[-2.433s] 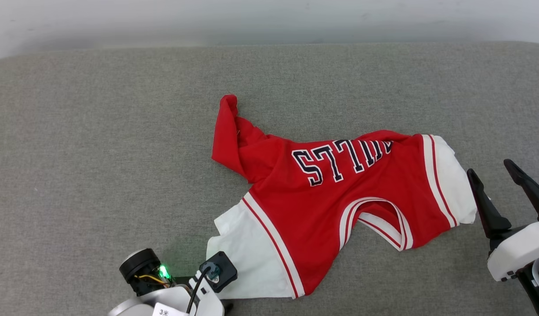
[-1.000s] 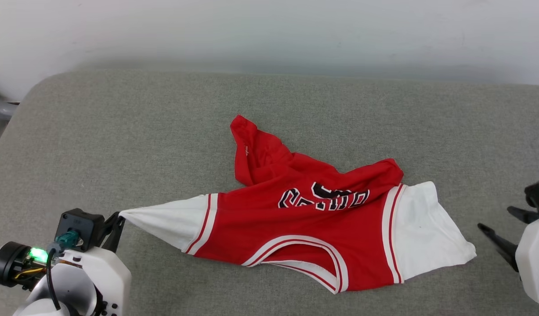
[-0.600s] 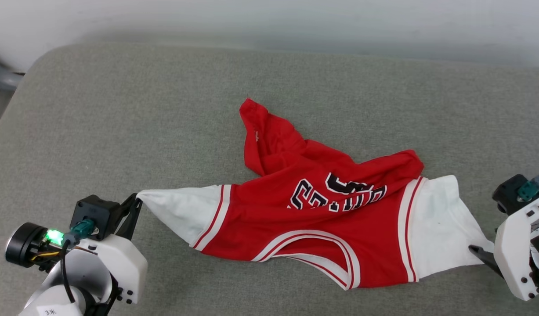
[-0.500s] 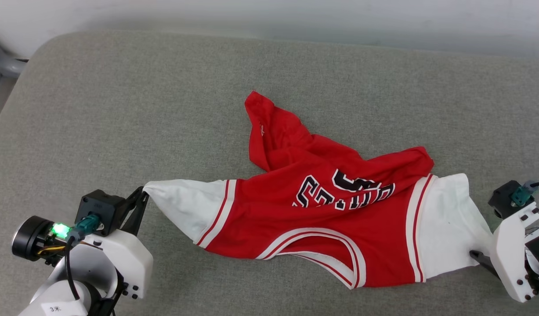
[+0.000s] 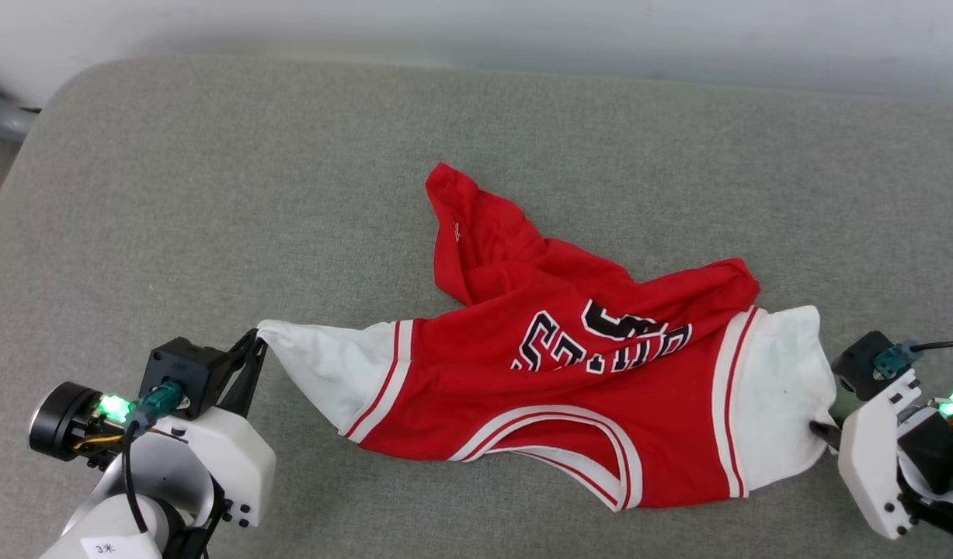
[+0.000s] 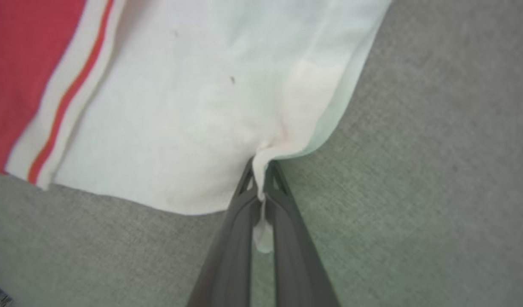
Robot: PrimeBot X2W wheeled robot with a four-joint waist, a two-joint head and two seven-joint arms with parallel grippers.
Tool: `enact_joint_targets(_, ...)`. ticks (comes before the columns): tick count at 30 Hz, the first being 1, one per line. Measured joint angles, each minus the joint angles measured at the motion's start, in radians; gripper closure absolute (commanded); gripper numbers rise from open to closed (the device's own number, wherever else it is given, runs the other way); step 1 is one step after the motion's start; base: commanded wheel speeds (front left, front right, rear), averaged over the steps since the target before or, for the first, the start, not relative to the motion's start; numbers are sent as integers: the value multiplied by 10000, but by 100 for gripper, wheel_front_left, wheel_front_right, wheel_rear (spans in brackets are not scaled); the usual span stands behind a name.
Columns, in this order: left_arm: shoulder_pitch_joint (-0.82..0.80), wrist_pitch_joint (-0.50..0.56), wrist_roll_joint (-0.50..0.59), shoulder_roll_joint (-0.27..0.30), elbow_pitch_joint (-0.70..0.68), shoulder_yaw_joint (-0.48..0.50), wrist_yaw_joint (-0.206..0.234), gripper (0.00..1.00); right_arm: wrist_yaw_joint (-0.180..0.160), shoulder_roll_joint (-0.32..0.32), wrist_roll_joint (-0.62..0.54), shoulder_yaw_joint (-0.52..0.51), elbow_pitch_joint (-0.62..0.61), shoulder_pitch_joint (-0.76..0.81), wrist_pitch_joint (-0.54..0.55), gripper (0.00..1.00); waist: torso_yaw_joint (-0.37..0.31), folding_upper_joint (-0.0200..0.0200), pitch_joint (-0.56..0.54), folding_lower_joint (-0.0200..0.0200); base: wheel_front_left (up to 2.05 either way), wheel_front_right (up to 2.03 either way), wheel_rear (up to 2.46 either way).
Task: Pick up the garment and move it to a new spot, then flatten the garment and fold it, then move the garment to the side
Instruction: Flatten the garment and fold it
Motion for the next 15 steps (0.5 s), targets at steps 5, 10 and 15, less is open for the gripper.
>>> enact_joint_targets(5,19,-125,0,21,-44,4,6,100,4,399,-311,-391,211,-192,-1333,100,-176,0,-440,3,0,0,0)
enact_joint_targets(10,32,-384,-84,102,-330,222,92,100,4,389,-387,-1049,-286,-211,-2067,100,-388,0,-968,3,0,0,0)
enact_joint_targets(15,-67,-502,-92,366,-803,554,178,100,4,443,-573,-2268,-1185,-205,-2805,100,-594,0,-1428,2,0,0,0)
